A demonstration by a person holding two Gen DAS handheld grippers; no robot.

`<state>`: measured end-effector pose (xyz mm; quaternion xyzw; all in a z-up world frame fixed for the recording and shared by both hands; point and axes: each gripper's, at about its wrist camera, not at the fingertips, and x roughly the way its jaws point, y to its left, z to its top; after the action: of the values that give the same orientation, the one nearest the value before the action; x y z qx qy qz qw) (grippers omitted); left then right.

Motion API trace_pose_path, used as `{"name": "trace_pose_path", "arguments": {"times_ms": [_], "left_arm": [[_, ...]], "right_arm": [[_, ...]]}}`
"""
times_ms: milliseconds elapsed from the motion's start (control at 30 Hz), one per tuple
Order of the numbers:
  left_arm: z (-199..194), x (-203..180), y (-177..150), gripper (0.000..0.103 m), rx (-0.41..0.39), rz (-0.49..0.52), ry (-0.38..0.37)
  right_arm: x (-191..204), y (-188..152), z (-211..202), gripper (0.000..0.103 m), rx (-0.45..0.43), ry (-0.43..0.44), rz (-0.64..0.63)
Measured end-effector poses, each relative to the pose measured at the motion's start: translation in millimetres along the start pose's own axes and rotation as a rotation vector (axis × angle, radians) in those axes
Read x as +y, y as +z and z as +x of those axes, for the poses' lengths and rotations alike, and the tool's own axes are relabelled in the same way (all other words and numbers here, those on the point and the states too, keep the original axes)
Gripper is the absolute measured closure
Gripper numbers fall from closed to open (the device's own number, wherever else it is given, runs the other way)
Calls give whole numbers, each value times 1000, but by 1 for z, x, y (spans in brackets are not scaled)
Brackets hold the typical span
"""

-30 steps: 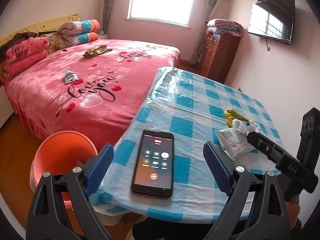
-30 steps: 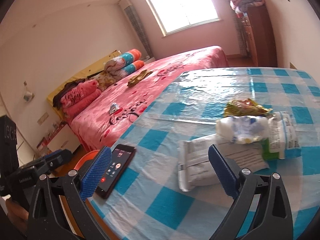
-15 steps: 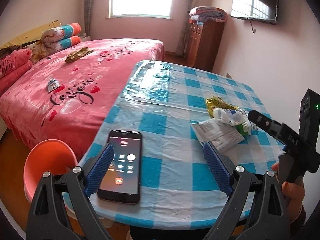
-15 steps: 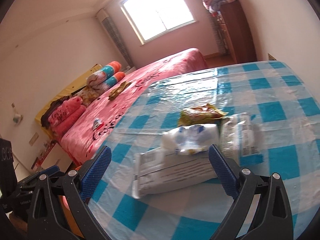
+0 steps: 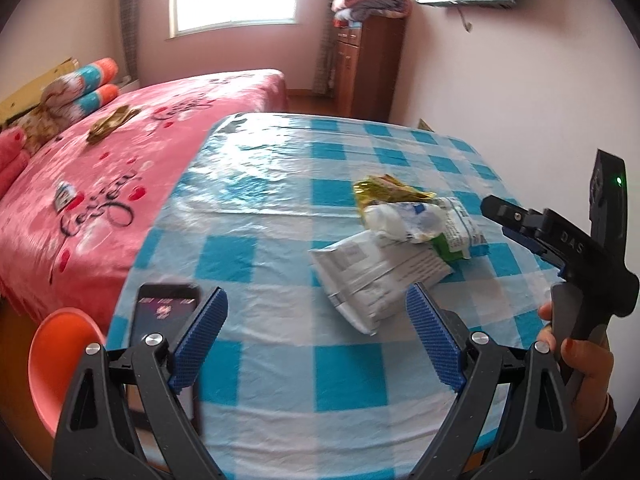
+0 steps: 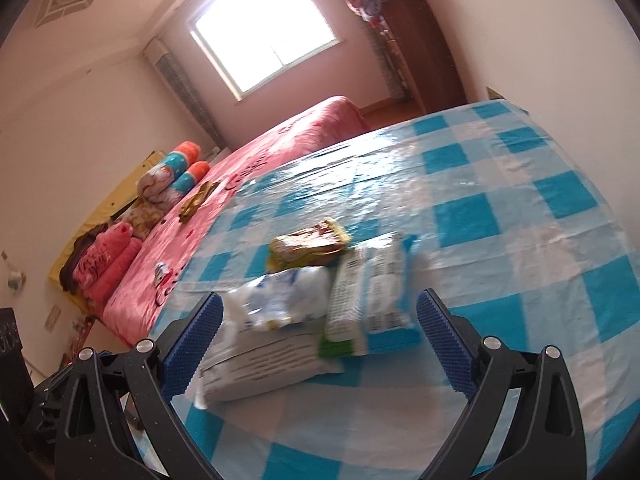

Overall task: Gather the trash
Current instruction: 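Close the left tool on the white wipes packet and yogurt bottle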

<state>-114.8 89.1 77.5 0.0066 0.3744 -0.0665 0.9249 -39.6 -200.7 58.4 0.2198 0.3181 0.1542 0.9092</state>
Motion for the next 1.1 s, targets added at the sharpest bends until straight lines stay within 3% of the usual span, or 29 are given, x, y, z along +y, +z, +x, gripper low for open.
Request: {"name": "trace_pose_path", "arguments": {"times_ms": [233,500,1100], "left_arm": [[32,-43,24,12,40,166,-59],[84,-67,47,12,130,252,-103],[142,-81,75,12,234,335,-197]], "right_arm": [[-19,6,1,7,4,-77,1],[-35,9,3,7,18,-97,23],[-52,13,12,7,41,-97,63]]}}
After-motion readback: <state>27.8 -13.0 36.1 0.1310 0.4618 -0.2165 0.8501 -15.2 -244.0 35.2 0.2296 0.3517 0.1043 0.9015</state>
